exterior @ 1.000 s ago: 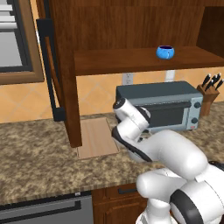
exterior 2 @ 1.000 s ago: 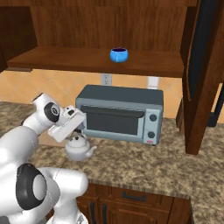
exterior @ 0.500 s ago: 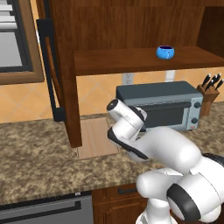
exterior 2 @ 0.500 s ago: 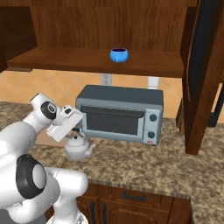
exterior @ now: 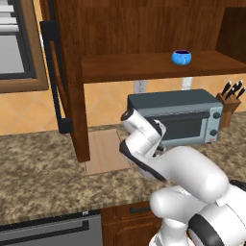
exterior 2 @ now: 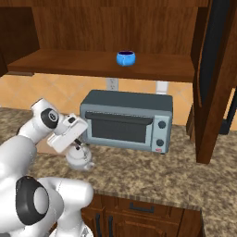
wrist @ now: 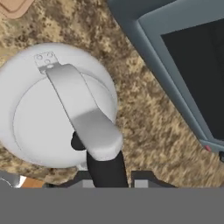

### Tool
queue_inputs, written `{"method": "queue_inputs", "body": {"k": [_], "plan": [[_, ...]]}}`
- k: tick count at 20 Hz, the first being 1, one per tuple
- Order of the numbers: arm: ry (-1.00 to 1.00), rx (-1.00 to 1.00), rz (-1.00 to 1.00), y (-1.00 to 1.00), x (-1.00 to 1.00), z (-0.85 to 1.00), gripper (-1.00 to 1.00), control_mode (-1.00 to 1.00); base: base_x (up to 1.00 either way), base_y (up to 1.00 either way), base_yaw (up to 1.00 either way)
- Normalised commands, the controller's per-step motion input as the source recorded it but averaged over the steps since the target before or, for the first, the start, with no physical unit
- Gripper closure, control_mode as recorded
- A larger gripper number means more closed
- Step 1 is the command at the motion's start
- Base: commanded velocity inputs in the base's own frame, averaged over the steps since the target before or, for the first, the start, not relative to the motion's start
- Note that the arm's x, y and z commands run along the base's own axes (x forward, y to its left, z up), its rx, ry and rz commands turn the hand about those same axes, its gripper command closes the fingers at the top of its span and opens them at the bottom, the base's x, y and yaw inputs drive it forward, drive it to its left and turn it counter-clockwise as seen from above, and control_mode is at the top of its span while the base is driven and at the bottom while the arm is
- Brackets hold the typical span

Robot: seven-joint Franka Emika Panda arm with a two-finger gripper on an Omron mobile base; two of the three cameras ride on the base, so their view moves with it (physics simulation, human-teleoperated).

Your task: Pick the kettle from the counter and place it on the tray. Then pick the mug from the cabinet and place it on the tray. Then close the cabinet doors.

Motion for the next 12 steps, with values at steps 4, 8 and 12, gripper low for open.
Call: {"method": "queue_inputs", "body": {"k": [4, 8, 12], "plan": [[-0.08, 0.07, 0.05, -0.01, -0.32, 0.06, 1.0, -1.0, 0.0, 0.0, 0.0], [-0.09, 0.05, 0.14, -0.03, -0.19, 0.11, 1.0, -1.0, 0.0, 0.0, 0.0], [-0.17, 0.0, 0.36, 0.19, -0.52, 0.24, 1.0, -1.0, 0.0, 0.0, 0.0]]}}
